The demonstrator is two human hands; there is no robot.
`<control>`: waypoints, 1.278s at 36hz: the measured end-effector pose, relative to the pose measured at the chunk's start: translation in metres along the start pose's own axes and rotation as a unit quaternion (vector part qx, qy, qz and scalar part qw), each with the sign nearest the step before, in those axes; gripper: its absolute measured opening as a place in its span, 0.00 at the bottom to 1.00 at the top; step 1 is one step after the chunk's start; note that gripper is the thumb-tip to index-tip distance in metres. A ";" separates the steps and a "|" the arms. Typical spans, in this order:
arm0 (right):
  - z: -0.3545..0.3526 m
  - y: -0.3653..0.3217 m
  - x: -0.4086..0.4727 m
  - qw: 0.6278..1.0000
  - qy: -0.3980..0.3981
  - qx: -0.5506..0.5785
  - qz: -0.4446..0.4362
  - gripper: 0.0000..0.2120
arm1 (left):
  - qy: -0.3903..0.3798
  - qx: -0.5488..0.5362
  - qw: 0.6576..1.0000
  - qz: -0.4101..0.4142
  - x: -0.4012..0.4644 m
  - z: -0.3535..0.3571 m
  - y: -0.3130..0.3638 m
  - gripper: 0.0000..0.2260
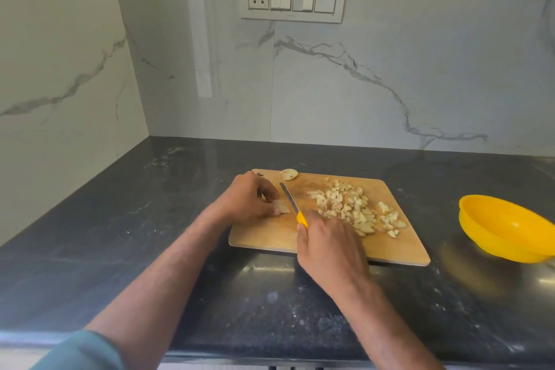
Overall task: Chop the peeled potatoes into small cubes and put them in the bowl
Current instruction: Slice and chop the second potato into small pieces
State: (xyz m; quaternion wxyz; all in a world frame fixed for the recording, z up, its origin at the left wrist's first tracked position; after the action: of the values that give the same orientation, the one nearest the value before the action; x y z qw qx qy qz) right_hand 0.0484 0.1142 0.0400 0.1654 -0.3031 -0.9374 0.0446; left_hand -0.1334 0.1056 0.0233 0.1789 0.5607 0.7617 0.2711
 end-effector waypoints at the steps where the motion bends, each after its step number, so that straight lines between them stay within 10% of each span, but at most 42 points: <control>1: 0.000 0.000 0.001 1.000 -0.004 0.002 0.001 0.12 | 0.009 -0.007 1.000 0.000 -0.001 -0.001 0.000 0.13; 46: 0.004 -0.010 -0.002 0.997 -0.035 0.060 -0.023 0.18 | 0.031 -0.021 0.999 -0.009 0.000 0.002 0.000 0.13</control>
State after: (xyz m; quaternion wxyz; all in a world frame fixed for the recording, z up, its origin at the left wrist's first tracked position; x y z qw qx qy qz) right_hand 0.0427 0.1047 0.0379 0.1513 -0.2695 -0.9449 0.1076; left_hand -0.1328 0.1060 0.0218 0.1694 0.5418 0.7657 0.3024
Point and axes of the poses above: each hand's wrist, its own x-axis towards the middle knuckle, its own z-axis out of the palm, y = z × x, the point moved 9 cm from there along x, towards the middle knuckle, and after that the axes turned 11 degrees about -y, right-handed, at the moved point
